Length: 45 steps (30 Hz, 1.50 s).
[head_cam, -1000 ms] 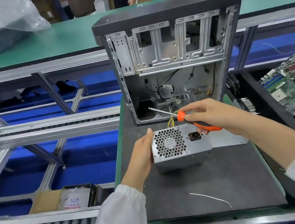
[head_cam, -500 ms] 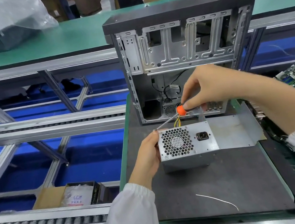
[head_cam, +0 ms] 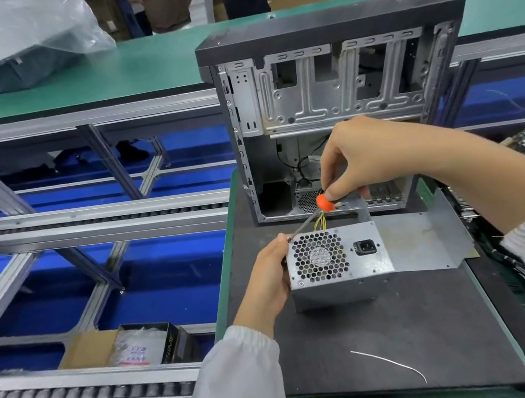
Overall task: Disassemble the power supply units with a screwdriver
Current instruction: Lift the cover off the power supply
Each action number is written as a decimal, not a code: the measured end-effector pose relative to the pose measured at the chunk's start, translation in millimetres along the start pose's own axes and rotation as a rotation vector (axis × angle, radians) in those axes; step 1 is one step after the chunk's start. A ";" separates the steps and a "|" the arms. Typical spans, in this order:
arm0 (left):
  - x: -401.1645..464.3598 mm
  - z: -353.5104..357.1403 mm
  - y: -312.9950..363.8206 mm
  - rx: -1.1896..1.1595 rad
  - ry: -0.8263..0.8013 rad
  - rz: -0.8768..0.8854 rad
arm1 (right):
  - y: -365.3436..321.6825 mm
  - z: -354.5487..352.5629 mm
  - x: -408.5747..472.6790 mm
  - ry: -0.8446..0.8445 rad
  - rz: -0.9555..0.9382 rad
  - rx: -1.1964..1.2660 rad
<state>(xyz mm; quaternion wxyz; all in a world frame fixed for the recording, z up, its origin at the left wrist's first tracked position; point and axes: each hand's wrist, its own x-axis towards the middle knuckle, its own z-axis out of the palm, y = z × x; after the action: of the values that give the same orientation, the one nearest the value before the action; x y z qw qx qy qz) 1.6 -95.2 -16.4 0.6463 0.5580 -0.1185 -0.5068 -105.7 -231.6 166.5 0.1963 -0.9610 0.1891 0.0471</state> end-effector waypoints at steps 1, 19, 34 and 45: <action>-0.2 0.0 0.2 0.003 -0.003 0.000 | -0.6 -0.4 0.0 -0.004 -0.001 -0.016; -2.5 0.4 1.1 0.058 -0.006 0.000 | -1.8 -6.6 6.7 -0.027 -0.009 -0.054; -1.3 0.6 0.9 0.048 0.001 -0.014 | -11.2 -9.7 10.6 -0.055 0.006 -0.103; -1.0 -1.5 0.2 0.050 -0.010 -0.022 | -24.8 -15.2 18.6 -0.082 0.019 -0.154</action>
<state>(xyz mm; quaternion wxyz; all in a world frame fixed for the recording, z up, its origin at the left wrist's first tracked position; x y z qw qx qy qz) 2.3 -93.6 -16.3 0.6259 0.5728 -0.1281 -0.5135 -78.8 -222.9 186.3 0.1290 -0.9687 0.1857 0.1024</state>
